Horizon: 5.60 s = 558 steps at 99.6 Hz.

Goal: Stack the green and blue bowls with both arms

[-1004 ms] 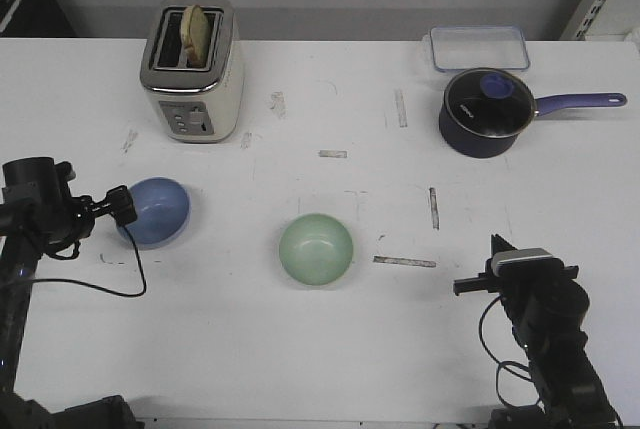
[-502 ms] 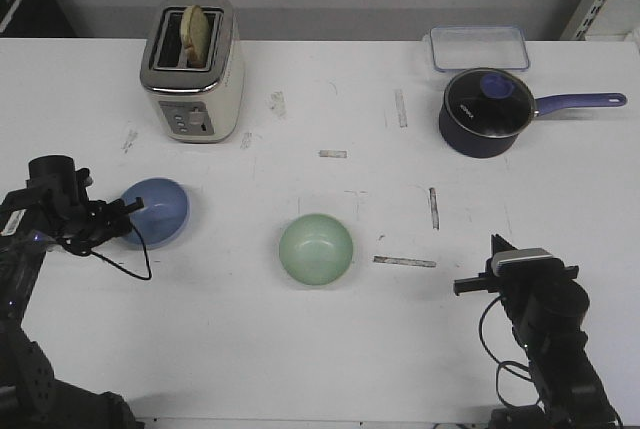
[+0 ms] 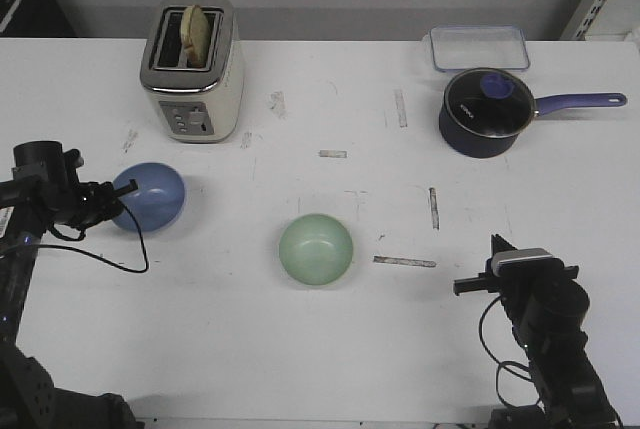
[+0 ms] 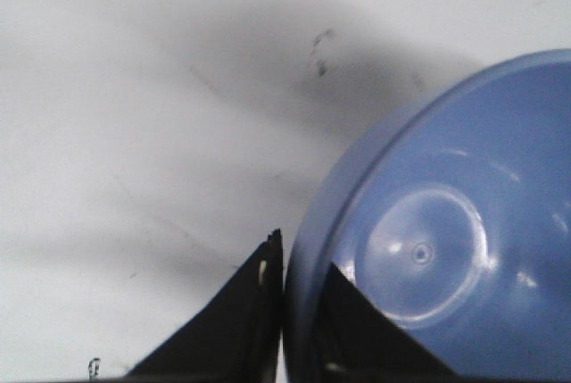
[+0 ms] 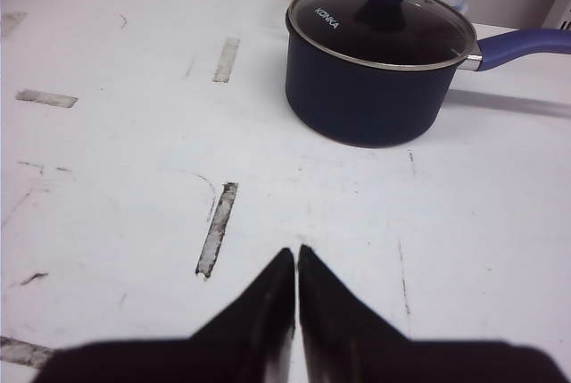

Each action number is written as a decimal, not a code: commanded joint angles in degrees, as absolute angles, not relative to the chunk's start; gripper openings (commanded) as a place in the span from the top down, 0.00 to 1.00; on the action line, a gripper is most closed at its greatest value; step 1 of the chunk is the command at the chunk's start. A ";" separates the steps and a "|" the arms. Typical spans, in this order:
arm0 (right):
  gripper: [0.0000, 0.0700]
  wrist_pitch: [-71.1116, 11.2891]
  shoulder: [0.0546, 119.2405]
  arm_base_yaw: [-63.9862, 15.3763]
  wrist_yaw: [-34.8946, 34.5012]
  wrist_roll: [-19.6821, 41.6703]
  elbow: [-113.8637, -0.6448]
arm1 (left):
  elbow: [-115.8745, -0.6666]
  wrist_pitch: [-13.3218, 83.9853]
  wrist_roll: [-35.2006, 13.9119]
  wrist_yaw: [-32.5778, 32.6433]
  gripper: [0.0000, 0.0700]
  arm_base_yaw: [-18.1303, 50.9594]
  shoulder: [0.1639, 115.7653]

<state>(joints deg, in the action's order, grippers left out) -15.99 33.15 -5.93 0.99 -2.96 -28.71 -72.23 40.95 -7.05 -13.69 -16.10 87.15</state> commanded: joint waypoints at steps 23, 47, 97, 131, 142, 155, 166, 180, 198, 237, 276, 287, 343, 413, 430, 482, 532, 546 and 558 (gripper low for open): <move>1.00 -16.56 33.47 -6.02 1.04 -2.33 -29.23 | -77.95 40.32 -14.44 -15.77 1.00 -6.90 77.36; 1.00 -18.50 33.47 -6.02 0.89 -2.33 -29.23 | -78.28 38.85 -16.14 -15.66 1.00 13.04 74.63; 1.00 -19.35 33.47 -6.02 0.89 -2.33 -29.23 | -78.28 36.67 -16.12 -8.38 1.00 34.24 89.97; 1.00 -19.40 33.47 -6.02 0.89 -2.33 -29.23 | -78.30 35.86 -16.14 -9.06 1.00 34.26 92.73; 1.00 -19.40 33.47 -6.02 0.89 -2.33 -29.23 | -78.28 35.88 -16.14 -9.08 0.98 34.26 92.73; 1.00 -19.40 33.47 -6.02 0.89 -2.33 -29.23 | -78.28 35.83 -16.14 -9.08 0.62 34.52 92.71; 1.00 -19.38 33.47 -6.02 0.89 -2.35 -29.23 | -78.30 34.85 -16.16 -9.13 0.35 34.59 92.64; 1.00 -19.38 33.47 -6.02 0.89 -2.35 -29.23 | -79.13 34.20 -16.12 -9.23 0.27 34.59 92.36; 1.00 -19.35 33.47 -6.02 0.91 -2.35 -29.23 | -82.30 35.70 -15.40 -9.19 0.28 33.63 91.64; 1.00 -19.33 33.45 -6.02 0.91 -2.35 -29.23 | -89.58 41.67 -7.90 -1.78 0.85 23.97 85.27; 1.00 -19.35 33.45 -6.02 0.91 -2.35 -29.23 | -89.52 47.05 2.39 -1.02 1.00 8.45 76.34; 1.00 -19.38 33.43 -6.02 0.91 -2.35 -29.23 | -88.62 50.02 3.79 -2.24 1.00 3.97 75.20; 1.00 -27.59 22.17 -6.02 3.62 -0.03 -29.10 | -49.67 25.36 2.31 -3.90 1.00 -1.80 43.42; 1.00 -26.11 9.74 -6.02 3.03 0.60 -28.80 | -31.73 19.18 2.33 -3.86 1.00 -1.83 14.85; 1.00 -26.15 9.74 -6.02 3.03 0.60 -28.82 | -31.75 19.18 2.33 -3.86 1.00 -1.83 12.91; 1.00 -26.17 9.74 -6.02 3.03 0.60 -28.82 | -31.73 19.20 2.33 -3.88 1.00 -1.80 12.16; 1.00 -26.17 9.74 -6.02 3.03 0.60 -28.82 | -9.96 3.38 2.31 -3.79 1.00 -1.78 0.05; 1.00 -26.15 9.74 -6.02 3.03 0.60 -28.84 | -3.36 -4.34 2.31 -3.77 1.00 -1.78 0.19; 1.00 -26.17 9.74 -6.02 3.03 0.60 -28.84 | -0.71 -6.42 2.11 -3.36 1.00 -1.78 0.19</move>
